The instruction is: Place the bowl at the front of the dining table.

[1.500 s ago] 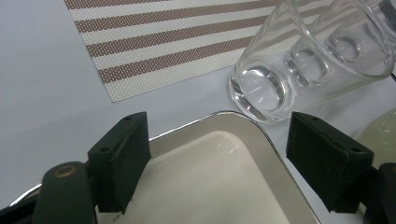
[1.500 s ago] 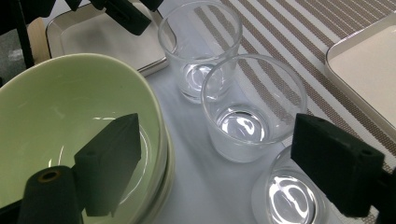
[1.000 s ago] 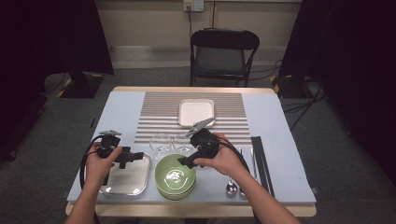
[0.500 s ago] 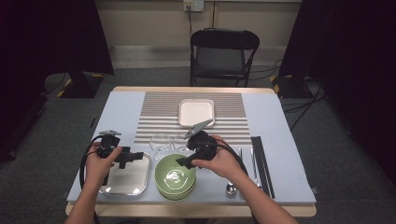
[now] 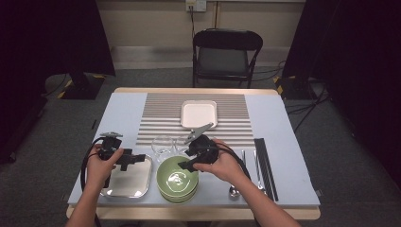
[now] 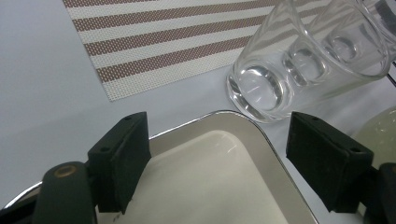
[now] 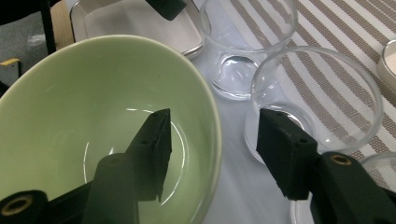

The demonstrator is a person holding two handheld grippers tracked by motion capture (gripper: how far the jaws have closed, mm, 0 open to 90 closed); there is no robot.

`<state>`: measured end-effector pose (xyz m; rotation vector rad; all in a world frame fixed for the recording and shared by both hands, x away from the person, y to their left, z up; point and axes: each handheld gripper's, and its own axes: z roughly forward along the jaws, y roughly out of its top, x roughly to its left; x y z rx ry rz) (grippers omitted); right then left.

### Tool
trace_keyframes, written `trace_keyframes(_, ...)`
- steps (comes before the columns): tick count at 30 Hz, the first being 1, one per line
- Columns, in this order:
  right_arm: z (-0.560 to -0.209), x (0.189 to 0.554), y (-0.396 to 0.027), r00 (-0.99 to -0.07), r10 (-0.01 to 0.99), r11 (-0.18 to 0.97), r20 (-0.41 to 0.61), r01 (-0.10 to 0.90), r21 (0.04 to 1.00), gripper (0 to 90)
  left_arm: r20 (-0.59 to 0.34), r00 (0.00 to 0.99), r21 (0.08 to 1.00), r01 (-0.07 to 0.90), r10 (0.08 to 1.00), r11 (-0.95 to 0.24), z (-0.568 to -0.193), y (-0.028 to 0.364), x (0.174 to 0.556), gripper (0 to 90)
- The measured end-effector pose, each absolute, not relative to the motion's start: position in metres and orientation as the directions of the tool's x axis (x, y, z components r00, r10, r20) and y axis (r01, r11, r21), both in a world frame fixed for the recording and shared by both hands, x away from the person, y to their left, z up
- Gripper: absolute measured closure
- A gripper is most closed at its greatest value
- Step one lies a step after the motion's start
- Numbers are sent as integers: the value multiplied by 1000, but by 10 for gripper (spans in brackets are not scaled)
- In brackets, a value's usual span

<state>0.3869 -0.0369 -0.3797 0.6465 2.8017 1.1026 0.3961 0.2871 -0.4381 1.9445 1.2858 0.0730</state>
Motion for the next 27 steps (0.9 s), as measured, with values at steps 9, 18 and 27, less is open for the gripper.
trace_keyframes(9, -382, 385, -33, -910, 398, 659, 119, 373, 653, 470, -351, 484, 634, 753, 802, -177, -438, 288, 396, 214)
trace_keyframes(18, -385, 382, -30, -907, 400, 665, 130, 385, 640, 505, -352, 486, 634, 753, 800, -178, -437, 288, 396, 215)
trace_keyframes(27, -388, 383, -28, -899, 417, 671, 132, 403, 622, 605, -352, 486, 636, 751, 800, -177, -437, 288, 396, 215)
